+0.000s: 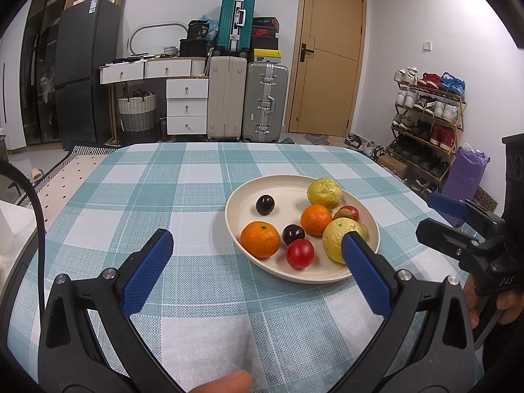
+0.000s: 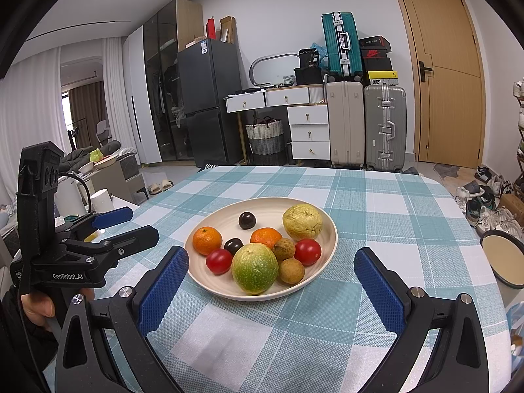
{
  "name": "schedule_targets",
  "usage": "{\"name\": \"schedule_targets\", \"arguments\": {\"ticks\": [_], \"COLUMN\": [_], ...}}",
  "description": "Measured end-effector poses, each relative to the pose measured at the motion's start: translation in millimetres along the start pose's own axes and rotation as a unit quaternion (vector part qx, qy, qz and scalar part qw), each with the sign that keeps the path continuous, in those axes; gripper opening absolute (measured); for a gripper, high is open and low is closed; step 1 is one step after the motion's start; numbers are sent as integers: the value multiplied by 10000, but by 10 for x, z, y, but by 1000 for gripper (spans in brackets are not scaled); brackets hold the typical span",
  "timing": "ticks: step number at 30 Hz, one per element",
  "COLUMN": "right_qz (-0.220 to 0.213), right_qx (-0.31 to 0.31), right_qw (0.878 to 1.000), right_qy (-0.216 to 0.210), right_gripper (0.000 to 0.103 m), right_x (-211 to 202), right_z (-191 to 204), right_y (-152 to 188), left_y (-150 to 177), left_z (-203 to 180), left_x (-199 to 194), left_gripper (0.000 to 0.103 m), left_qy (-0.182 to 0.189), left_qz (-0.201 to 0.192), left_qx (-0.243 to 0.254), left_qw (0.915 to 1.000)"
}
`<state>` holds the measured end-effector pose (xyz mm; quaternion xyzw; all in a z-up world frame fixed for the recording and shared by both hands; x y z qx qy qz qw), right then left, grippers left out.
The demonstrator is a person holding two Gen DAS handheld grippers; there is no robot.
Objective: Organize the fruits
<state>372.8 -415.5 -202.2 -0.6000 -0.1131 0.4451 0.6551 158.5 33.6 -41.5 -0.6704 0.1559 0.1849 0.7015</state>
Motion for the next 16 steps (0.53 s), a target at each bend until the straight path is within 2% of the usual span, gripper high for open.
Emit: {"name": "schedule_targets", "arguments": {"ticks": [16], "right_qz": [-4], "right_qx": [2], "right_qw": [10000], "right_qy": [1], "right_gripper": [103], "right_x": [-2], "right_z": [0], "right_y": [-2], "left_y": [-30], "left_z": [-12], "left_x": [-10], "left_gripper": [103], "left_qy": [17], "left_qz": [-55], "left_qx": [29], "left_qw": [10000]}}
Point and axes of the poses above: each gripper's, at about its wrist camera, not at the fingertips, and x roughly the way its jaws point, z to its left, y to its underside, the point moved 10 cm from there along x, roughly the way its jaws point, and after that the axes turned 10 degrees about x, right-handed, at the moved point
